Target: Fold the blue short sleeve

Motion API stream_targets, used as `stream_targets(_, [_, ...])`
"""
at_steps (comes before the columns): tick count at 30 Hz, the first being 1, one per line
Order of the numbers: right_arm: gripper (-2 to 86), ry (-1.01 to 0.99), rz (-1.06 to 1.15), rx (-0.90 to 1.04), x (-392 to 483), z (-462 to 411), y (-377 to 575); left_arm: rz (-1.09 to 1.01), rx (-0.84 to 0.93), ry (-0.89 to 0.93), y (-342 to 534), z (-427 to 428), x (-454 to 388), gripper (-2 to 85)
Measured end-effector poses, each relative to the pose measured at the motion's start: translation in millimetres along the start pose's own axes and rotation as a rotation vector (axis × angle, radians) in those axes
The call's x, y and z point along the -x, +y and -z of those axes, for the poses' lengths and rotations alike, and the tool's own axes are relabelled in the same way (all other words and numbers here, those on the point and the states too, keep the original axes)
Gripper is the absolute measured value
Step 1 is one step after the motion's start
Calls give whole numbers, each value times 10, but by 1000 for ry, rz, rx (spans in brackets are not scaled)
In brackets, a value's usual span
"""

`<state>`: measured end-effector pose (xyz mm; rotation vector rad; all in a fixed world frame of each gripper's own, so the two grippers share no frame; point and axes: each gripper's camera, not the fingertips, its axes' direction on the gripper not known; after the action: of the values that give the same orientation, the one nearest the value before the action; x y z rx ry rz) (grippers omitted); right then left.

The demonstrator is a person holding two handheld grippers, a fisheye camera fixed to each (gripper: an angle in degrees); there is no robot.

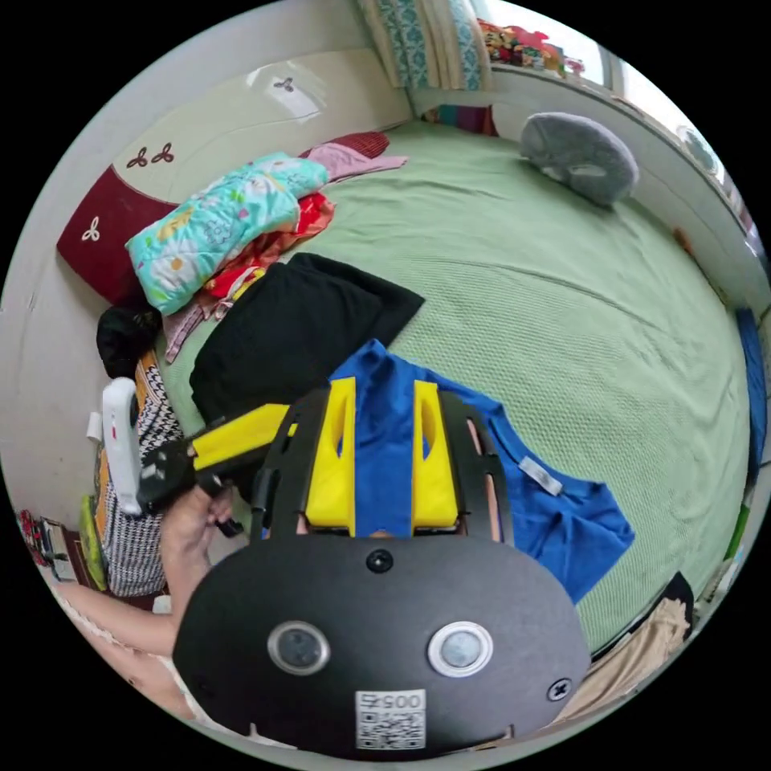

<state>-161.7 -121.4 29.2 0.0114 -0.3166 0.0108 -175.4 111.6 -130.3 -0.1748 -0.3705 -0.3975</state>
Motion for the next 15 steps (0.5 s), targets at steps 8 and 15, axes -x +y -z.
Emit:
stream_targets(8, [77,152,-53,211,174,-669,-682,-22,56,-8,-112,126,221,72])
stream_targets(15, [-3,141,-75,15,266,-414,-834,46,79,-16,-129,410,519,59])
